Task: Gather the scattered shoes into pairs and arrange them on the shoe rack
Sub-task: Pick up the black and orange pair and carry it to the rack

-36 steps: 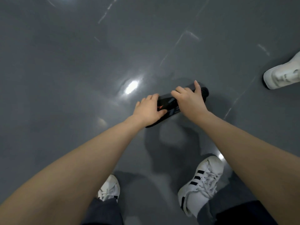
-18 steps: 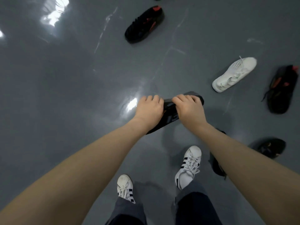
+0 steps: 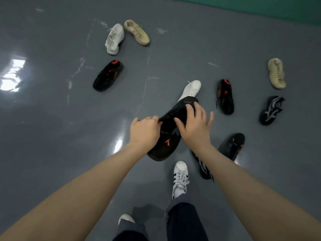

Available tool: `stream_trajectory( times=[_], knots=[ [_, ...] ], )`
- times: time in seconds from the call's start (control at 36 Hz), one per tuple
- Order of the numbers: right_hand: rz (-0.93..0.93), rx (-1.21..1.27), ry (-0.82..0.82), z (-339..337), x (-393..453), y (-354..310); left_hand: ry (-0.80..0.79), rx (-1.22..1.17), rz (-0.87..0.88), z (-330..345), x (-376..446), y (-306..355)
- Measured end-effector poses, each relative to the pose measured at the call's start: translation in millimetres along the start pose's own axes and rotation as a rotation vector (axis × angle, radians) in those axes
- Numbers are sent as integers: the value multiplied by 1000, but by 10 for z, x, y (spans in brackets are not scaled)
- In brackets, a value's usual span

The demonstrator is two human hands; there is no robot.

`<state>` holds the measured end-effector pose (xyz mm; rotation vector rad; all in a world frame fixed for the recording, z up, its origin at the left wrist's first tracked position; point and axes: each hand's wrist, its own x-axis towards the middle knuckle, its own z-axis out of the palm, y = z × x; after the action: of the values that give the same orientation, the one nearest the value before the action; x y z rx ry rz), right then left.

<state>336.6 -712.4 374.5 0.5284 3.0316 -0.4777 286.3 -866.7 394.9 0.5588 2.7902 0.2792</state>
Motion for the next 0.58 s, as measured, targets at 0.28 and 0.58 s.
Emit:
stream_trajectory(
  times=[0.28, 0.58],
  knots=[
    [499, 210, -102, -446, -1004, -324, 84, -72, 3, -348, -648, 212],
    [521, 591, 72, -736, -1769, -349, -4, -80, 93, -396, -1468, 528]
  ],
)
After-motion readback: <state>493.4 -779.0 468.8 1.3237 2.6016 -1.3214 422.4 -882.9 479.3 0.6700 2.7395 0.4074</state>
